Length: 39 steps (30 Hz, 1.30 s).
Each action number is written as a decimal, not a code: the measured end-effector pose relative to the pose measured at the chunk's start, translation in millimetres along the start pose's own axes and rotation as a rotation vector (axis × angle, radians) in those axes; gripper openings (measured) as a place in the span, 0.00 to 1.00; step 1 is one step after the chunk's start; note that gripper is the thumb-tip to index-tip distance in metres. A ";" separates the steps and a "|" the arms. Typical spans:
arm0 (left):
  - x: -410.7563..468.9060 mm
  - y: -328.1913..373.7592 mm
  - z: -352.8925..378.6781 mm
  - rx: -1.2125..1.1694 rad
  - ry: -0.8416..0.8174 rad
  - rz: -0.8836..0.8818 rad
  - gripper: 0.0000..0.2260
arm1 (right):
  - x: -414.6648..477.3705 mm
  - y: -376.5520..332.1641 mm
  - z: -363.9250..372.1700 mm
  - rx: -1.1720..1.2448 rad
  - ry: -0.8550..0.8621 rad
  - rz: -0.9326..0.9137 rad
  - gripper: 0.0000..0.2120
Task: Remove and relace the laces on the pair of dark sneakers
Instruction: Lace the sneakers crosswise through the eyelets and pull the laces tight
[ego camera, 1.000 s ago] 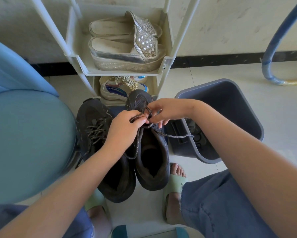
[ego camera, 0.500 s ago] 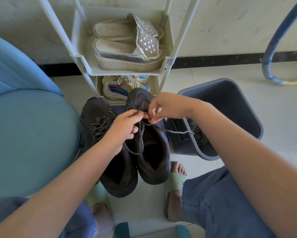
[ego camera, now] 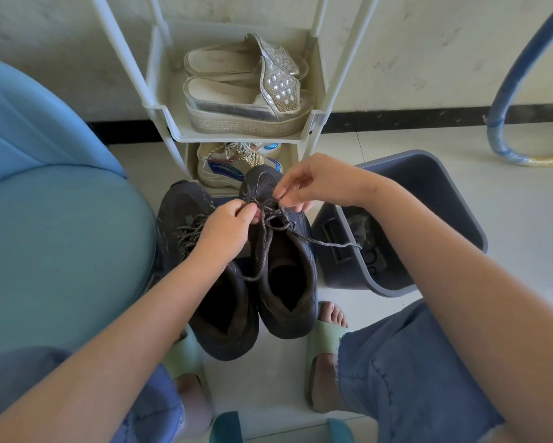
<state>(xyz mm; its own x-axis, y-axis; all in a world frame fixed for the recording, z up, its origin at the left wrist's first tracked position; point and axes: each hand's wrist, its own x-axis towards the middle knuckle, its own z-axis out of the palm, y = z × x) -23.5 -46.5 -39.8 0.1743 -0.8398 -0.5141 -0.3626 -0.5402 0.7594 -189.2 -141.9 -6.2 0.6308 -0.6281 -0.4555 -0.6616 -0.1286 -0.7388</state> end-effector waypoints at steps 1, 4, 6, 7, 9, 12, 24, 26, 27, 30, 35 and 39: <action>-2.8 0.9 -2.5 0.143 0.022 0.016 0.12 | -1.5 2.5 -1.7 -0.029 -0.015 0.040 0.08; -13.3 2.7 -10.0 0.321 -0.001 -0.026 0.19 | -10.1 7.4 -1.1 -0.180 -0.218 0.211 0.15; -18.7 3.7 -9.9 0.378 -0.063 -0.034 0.21 | -15.1 7.2 5.3 -0.294 -0.345 0.241 0.18; -20.3 3.6 -8.8 0.429 -0.082 -0.018 0.20 | -16.1 6.3 9.1 -0.322 -0.361 0.233 0.19; -20.6 2.9 -7.9 0.471 -0.100 0.012 0.18 | -16.9 3.3 15.2 -0.326 -0.325 0.228 0.19; -22.3 7.4 -11.9 0.472 -0.134 0.046 0.16 | -16.6 3.3 20.7 -0.275 -0.261 0.232 0.18; -57.6 19.2 -50.9 0.008 -0.266 0.068 0.11 | -25.3 -4.7 39.7 -0.181 -0.138 0.288 0.13; -61.9 17.4 -51.7 0.009 -0.244 0.086 0.10 | -27.4 -6.1 38.4 -0.194 -0.096 0.288 0.12; -62.6 17.1 -50.9 0.018 -0.215 0.089 0.10 | -28.6 -6.9 36.5 -0.205 -0.059 0.280 0.11; -61.2 18.4 -47.1 0.059 -0.089 0.125 0.09 | -36.8 -8.7 30.0 -0.202 0.034 0.238 0.09; -60.7 18.8 -34.5 0.174 -0.016 0.145 0.10 | -45.1 -3.8 28.5 0.036 0.026 0.279 0.09; -60.4 21.0 -33.0 0.181 -0.014 0.175 0.11 | -46.9 -4.3 30.9 0.076 0.024 0.302 0.07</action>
<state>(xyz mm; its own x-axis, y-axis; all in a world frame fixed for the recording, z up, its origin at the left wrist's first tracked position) -11.4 -8.8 20.4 0.0825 -0.9180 -0.3878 -0.5446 -0.3674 0.7539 -203.4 -88.2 3.0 0.4001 -0.6473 -0.6488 -0.7848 0.1237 -0.6073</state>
